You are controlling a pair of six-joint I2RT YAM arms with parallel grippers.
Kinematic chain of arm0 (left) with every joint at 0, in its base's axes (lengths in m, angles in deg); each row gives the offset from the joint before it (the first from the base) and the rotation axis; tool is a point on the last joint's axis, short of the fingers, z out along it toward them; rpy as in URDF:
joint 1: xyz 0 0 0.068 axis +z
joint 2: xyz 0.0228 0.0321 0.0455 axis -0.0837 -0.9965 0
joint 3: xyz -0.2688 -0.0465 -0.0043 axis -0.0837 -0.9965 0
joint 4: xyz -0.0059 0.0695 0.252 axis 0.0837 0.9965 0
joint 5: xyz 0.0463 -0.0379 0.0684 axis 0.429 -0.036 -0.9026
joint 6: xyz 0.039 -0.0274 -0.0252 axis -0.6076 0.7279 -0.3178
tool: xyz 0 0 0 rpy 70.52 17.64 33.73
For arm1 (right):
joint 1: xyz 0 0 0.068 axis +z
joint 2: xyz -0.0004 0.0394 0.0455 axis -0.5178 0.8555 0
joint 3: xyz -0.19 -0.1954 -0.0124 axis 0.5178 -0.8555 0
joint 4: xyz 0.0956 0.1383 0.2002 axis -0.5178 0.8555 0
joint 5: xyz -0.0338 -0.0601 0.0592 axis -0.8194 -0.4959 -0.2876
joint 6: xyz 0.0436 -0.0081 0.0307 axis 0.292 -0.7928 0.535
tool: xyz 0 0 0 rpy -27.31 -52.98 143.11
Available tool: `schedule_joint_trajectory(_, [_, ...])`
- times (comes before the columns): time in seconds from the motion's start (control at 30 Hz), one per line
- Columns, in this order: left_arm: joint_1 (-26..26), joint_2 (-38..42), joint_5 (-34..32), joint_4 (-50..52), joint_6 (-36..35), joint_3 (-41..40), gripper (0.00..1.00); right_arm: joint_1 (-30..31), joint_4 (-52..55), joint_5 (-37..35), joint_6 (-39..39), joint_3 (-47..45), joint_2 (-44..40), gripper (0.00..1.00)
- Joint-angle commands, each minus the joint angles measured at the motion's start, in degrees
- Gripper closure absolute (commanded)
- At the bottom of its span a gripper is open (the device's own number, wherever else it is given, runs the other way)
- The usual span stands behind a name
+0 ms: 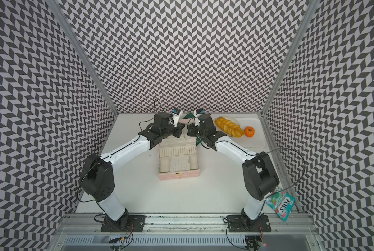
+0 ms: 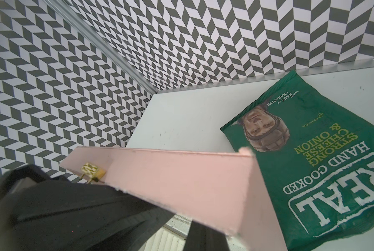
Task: Put jewelry chain into jewelry box
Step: Hang the necklace on the jewelry box clasp.
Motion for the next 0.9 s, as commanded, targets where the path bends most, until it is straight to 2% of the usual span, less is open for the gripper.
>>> schedule_joint_trajectory(0.0, [0.71,0.03,-0.12,0.13,0.59,1.42,0.95,-0.34,-1.58,-0.30,0.33,1.62,0.47,1.00])
schedule_joint_trajectory(0.3, [0.72,-1.96,-0.13,1.97,0.81,4.29,0.95,-0.34,0.02,-0.63,0.48,5.39,1.86,1.00])
schedule_joint_trajectory(0.87, [0.73,-1.55,-0.20,1.74,0.66,1.34,0.95,-0.34,-0.20,0.59,0.71,-0.14,1.54,0.99])
